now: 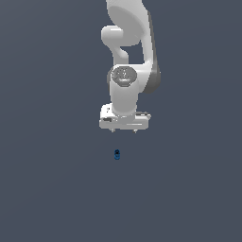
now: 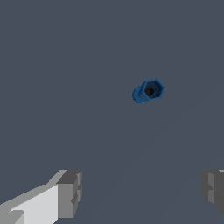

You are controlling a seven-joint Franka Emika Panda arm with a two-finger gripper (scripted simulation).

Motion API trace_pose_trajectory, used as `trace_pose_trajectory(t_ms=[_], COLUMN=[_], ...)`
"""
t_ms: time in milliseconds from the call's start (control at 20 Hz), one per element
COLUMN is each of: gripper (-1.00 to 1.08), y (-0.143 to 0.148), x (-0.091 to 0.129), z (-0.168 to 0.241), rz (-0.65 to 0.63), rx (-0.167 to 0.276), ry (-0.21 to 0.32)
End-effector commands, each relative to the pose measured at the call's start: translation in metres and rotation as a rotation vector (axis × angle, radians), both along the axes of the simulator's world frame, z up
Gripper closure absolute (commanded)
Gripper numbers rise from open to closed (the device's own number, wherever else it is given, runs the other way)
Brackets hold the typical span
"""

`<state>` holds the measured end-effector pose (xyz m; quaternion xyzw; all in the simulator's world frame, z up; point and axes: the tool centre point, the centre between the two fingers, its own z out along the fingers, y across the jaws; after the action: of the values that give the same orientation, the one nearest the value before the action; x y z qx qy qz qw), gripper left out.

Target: Pick up the object and move it to a goal position.

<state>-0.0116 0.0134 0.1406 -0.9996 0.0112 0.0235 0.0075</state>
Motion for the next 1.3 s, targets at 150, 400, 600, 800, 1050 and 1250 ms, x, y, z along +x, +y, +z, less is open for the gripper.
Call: trace_pose_trajectory(t_ms=[150, 400, 600, 800, 1050, 1250], gripper=[-0.92, -0.92, -0.92, -0.92, -0.92, -0.92], y=[0.001, 0.006, 0.007, 0.005, 0.002, -0.002], x=[0.000, 0.000, 0.000, 0.003, 0.010, 0.020], z=[0.002, 0.009, 0.010, 0.008, 0.003, -0.004], rz=[0.003, 0.017, 0.018, 0.031, 0.078, 0.138], rx=[0.000, -0.002, -0.002, -0.002, -0.003, -0.004], ry=[0.002, 0.009, 0.009, 0.008, 0.002, -0.006])
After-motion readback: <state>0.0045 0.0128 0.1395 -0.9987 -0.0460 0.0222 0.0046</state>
